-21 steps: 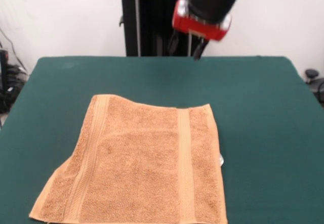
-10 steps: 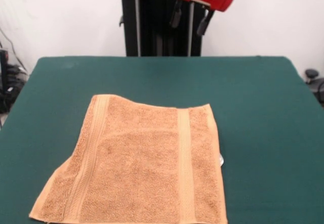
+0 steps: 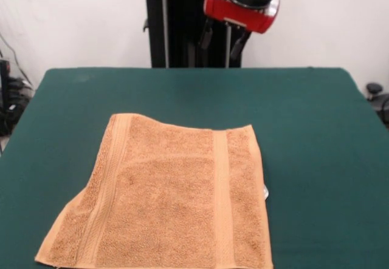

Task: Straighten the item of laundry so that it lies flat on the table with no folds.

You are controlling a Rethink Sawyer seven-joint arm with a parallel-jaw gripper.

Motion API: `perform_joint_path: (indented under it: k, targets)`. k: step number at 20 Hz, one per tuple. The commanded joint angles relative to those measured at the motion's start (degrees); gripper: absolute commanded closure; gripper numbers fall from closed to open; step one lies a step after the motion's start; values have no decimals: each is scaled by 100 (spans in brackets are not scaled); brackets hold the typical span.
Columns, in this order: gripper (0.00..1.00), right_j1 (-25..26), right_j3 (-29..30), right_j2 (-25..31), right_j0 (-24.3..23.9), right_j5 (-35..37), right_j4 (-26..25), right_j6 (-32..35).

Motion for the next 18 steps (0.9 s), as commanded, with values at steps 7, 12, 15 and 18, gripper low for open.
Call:
perform_joint_path:
  k: [7, 12, 15, 18]
  targets:
    - [0, 926, -599, 664, 39, 153, 106, 1328]
    - [0, 1169, -887, 675, 33, 181, 188, 1422]
    - [0, 1303, -1016, 708, -4, 143, 270, 1446]
    - [0, 1409, -1088, 721, -16, 32, 324, 1453]
